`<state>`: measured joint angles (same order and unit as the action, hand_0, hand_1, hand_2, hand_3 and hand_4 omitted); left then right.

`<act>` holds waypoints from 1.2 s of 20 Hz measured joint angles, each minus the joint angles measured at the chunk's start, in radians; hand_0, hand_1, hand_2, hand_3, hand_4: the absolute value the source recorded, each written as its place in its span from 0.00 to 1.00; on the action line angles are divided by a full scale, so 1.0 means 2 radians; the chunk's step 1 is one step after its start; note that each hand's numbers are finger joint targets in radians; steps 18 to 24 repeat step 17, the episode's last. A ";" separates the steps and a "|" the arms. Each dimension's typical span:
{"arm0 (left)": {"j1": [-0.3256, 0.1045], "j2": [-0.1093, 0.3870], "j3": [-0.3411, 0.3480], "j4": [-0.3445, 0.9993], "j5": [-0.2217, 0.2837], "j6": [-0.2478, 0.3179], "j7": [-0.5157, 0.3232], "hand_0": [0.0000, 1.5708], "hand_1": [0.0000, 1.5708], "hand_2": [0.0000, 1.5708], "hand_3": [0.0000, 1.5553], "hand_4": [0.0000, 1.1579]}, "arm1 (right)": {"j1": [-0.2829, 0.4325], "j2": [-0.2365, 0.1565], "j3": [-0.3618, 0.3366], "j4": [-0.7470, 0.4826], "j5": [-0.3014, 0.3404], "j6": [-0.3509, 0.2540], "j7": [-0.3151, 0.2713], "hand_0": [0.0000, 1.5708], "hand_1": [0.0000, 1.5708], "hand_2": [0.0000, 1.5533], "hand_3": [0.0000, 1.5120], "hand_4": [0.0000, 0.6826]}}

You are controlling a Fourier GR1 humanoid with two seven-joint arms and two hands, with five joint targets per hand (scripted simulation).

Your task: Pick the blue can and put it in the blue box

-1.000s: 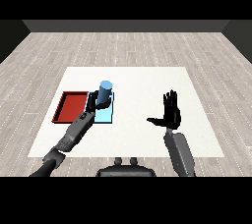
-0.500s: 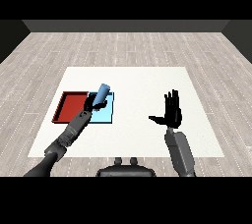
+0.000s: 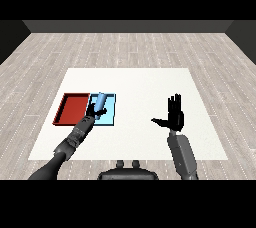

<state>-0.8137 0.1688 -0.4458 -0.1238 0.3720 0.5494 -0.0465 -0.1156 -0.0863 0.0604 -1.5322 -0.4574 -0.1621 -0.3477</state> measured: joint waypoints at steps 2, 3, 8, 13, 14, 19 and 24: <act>-0.010 0.000 0.011 0.017 0.004 -0.009 0.009 0.15 0.15 0.00 0.00 0.40 | -0.004 0.001 -0.001 0.005 0.001 0.000 0.000 0.00 0.00 0.00 0.00 0.00; -0.014 -0.004 0.013 0.025 0.002 -0.011 0.013 0.00 0.00 0.00 0.00 0.00 | -0.004 0.000 -0.004 0.005 0.000 0.001 0.002 0.00 0.00 0.00 0.00 0.00; -0.027 0.001 0.016 0.045 -0.007 -0.036 0.017 0.00 0.00 0.00 0.00 0.00 | -0.012 0.003 -0.010 0.014 -0.001 0.004 0.000 0.00 0.00 0.00 0.00 0.00; -0.029 0.002 0.024 0.047 -0.012 -0.027 0.001 0.00 0.00 0.00 0.00 0.00 | -0.008 0.003 -0.011 0.004 -0.004 0.011 0.003 0.00 0.00 0.00 0.00 0.00; -0.028 0.001 0.030 0.042 -0.008 -0.018 -0.011 0.00 0.00 0.00 0.00 0.00 | -0.007 0.002 -0.012 0.003 -0.004 0.012 0.004 0.00 0.00 0.00 0.00 0.00; -0.024 0.008 0.049 0.013 0.007 -0.015 -0.068 0.00 0.00 0.00 0.00 0.00 | -0.008 -0.002 -0.013 0.007 -0.003 0.018 0.003 0.00 0.00 0.00 0.00 0.00; -0.024 0.008 0.049 0.013 0.007 -0.015 -0.068 0.00 0.00 0.00 0.00 0.00 | -0.008 -0.002 -0.013 0.007 -0.003 0.018 0.003 0.00 0.00 0.00 0.00 0.00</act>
